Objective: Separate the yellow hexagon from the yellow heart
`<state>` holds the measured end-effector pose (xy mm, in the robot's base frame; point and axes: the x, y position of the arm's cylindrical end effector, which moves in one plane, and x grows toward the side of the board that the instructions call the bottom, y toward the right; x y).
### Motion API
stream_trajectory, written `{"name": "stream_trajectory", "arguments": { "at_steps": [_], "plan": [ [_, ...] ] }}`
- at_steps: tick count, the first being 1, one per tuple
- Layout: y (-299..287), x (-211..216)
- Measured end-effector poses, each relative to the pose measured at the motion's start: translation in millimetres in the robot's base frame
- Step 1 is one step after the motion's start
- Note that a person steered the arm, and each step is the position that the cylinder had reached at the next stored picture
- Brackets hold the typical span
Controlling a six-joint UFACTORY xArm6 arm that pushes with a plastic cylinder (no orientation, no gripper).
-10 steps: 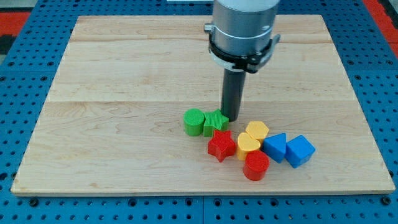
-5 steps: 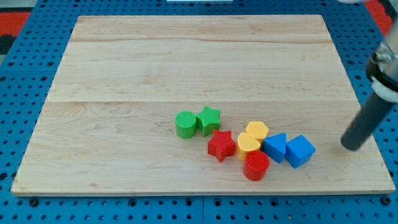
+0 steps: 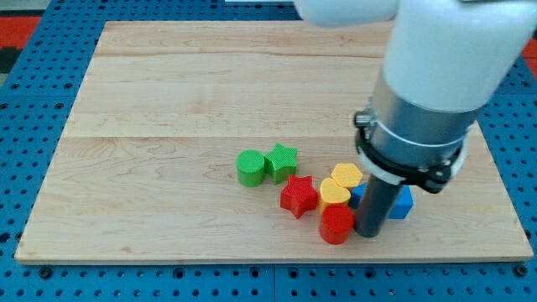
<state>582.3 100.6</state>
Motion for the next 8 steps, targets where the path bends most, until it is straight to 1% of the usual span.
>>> {"name": "stream_trajectory", "arguments": {
  "at_steps": [1, 2, 3, 4, 5, 6, 8],
  "plan": [
    [-22.1, -0.1],
    [-12.6, -0.1],
    [11.0, -3.5],
    [12.0, -22.3],
    [11.6, -24.3],
    [3.8, -15.2],
    [-43.8, -13.3]
  ]
}}
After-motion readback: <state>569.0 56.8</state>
